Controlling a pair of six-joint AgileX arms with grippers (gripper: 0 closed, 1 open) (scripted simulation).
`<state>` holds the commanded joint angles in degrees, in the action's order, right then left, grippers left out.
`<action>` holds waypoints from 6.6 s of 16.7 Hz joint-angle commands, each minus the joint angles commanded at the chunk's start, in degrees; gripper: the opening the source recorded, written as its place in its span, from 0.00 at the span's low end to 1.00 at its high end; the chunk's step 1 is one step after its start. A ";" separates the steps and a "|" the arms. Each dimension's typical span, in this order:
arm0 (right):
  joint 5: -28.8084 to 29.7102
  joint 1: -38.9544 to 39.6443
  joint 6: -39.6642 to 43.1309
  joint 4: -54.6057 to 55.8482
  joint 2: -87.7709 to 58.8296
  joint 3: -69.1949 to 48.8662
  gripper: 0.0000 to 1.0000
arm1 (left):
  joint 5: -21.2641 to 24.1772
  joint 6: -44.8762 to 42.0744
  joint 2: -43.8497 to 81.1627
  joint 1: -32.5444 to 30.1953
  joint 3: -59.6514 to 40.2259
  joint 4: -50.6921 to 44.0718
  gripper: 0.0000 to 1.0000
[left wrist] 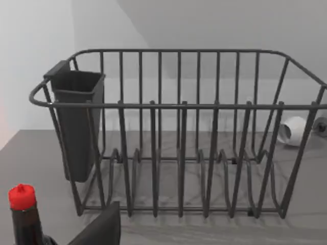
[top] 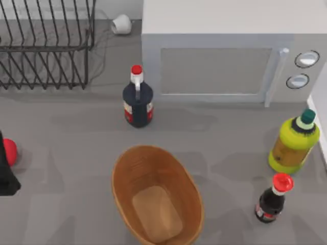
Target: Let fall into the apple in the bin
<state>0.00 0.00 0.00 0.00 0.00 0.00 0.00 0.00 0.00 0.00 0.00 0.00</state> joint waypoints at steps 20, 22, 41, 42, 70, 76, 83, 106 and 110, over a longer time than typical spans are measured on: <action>0.00 0.00 0.00 0.00 0.00 0.00 1.00 | 16.50 -75.45 79.46 11.48 -47.26 -34.48 1.00; 0.00 0.00 0.00 0.00 0.00 0.00 1.00 | 19.30 -83.82 87.77 14.39 -51.26 -38.66 1.00; 0.00 0.00 0.00 0.00 0.00 0.00 1.00 | 24.52 -91.39 105.70 16.43 -54.86 -30.53 1.00; 0.00 0.00 0.00 0.00 0.00 0.00 1.00 | 24.45 -90.83 106.65 15.87 -54.31 -28.98 1.00; 0.00 0.00 0.00 0.00 0.00 0.00 1.00 | 24.02 -89.69 105.27 16.30 -54.15 -32.03 0.00; 0.00 0.00 0.00 0.00 0.00 0.00 1.00 | 24.10 -89.60 101.52 16.71 -63.45 -45.57 0.00; 0.00 0.00 0.00 0.00 0.00 0.00 1.00 | 23.94 -89.27 94.17 16.06 -76.57 -65.69 0.00; 0.00 0.00 0.00 0.00 0.00 0.00 1.00 | 3.32 -44.91 104.96 -46.08 -94.88 -82.11 0.00; 0.00 0.00 0.00 0.00 0.00 0.00 1.00 | 1.07 -40.87 104.98 -50.19 -96.06 -82.75 0.00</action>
<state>0.00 0.00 0.00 0.00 0.00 0.00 1.07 -40.87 104.98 -50.19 -96.06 -82.75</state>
